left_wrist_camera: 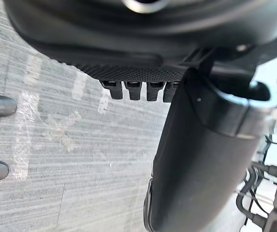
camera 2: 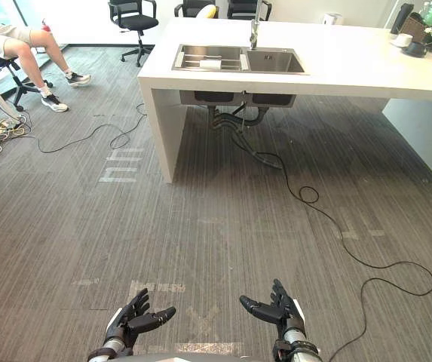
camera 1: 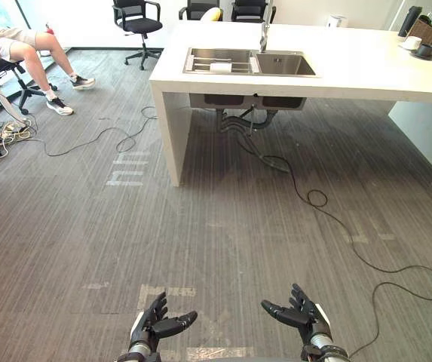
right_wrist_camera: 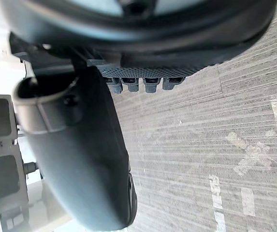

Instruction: Walk over to the sink, pick up the cup, carry it to the dishwasher, place the cup inside the dishwasher, then close the dishwasher door

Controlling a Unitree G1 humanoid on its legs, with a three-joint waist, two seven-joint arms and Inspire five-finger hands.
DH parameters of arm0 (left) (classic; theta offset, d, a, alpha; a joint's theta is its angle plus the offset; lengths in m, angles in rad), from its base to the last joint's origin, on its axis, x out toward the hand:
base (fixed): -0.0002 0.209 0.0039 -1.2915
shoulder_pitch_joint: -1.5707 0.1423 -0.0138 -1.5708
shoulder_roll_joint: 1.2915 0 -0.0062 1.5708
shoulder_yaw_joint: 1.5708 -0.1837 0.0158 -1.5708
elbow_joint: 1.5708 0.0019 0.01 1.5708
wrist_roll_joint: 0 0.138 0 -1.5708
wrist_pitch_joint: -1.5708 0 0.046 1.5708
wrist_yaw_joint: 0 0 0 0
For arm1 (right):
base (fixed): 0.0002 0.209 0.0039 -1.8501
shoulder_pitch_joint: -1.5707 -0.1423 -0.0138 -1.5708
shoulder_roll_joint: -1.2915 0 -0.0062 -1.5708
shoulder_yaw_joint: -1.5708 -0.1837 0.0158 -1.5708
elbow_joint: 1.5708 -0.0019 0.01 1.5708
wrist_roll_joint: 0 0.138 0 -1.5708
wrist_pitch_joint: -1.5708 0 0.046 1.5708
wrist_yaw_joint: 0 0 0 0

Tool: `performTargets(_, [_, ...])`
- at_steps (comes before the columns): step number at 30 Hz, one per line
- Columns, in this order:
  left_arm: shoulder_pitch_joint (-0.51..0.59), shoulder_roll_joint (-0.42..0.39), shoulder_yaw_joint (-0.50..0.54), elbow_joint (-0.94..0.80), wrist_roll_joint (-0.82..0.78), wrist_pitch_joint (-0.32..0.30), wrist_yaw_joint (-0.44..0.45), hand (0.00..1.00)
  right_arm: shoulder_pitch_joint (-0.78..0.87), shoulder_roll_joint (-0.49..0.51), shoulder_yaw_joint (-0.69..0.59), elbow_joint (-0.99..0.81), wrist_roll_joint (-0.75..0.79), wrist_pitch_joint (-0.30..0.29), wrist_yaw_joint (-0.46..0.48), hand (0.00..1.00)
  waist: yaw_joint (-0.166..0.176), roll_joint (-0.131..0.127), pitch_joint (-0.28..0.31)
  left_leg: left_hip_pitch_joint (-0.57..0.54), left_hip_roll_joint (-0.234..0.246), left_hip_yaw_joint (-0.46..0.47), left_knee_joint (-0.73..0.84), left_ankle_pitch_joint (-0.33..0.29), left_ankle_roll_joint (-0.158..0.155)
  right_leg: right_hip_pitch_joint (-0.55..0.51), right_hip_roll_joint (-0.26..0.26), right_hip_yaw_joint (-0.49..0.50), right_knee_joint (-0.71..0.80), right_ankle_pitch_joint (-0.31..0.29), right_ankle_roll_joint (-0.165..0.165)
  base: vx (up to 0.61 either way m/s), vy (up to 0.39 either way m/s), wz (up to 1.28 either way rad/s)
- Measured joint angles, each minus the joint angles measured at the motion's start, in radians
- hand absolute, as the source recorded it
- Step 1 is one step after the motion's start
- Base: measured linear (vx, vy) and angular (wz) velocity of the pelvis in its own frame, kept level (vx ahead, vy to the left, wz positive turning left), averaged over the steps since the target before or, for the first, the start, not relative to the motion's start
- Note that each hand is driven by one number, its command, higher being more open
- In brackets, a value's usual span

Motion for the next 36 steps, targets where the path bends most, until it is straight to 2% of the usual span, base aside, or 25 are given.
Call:
performTargets(5, [0.003, 0.000, 0.027, 0.001, -0.005, -0.013, -0.002, 1.00, 0.000, -0.002, -0.008, 0.018, 0.002, -0.015, 0.004, 1.00, -0.001, -0.009, -0.005, 0.003, -0.001, -0.007, -0.012, 0.012, -0.003, 0.000, -0.001, -0.009, 0.000, 0.001, -0.001, -0.04, -0.026, 0.04])
performTargets(16, [0.006, -0.004, 0.040, 0.001, -0.039, -0.019, -0.011, 1.00, 0.001, -0.004, -0.039, 0.020, 0.023, -0.016, 0.018, 1.00, -0.001, -0.008, -0.004, 0.006, -0.005, -0.007, -0.025, 0.023, 0.010, -0.001, -0.002, -0.010, -0.005, 0.004, -0.007, -0.03, -0.012, 0.00])
performTargets(26, [0.006, -0.011, 0.038, 0.000, -0.041, -0.040, -0.024, 1.00, 0.000, -0.003, -0.051, 0.020, 0.027, -0.021, 0.022, 1.00, -0.001, -0.005, -0.002, 0.010, -0.006, -0.001, -0.025, 0.022, 0.009, 0.000, -0.003, -0.007, -0.001, 0.004, -0.007, 0.00, 0.000, 0.00])
performTargets(32, [0.007, -0.016, 0.035, -0.002, -0.041, -0.053, -0.028, 1.00, 0.003, -0.002, -0.061, 0.019, 0.033, -0.026, 0.025, 1.00, -0.003, -0.003, 0.016, 0.009, -0.004, 0.006, 0.015, -0.003, 0.002, -0.002, -0.008, 0.003, 0.037, -0.015, -0.013, -0.03, -0.009, -0.02])
performTargets(36, [0.022, -0.016, 0.028, -0.013, -0.048, -0.057, -0.028, 1.00, 0.004, -0.002, -0.061, 0.019, 0.033, -0.028, 0.026, 1.00, -0.008, -0.003, 0.021, -0.004, 0.000, 0.014, 0.060, -0.033, 0.010, -0.010, -0.008, 0.012, 0.060, -0.035, -0.019, -0.03, -0.001, -0.07])
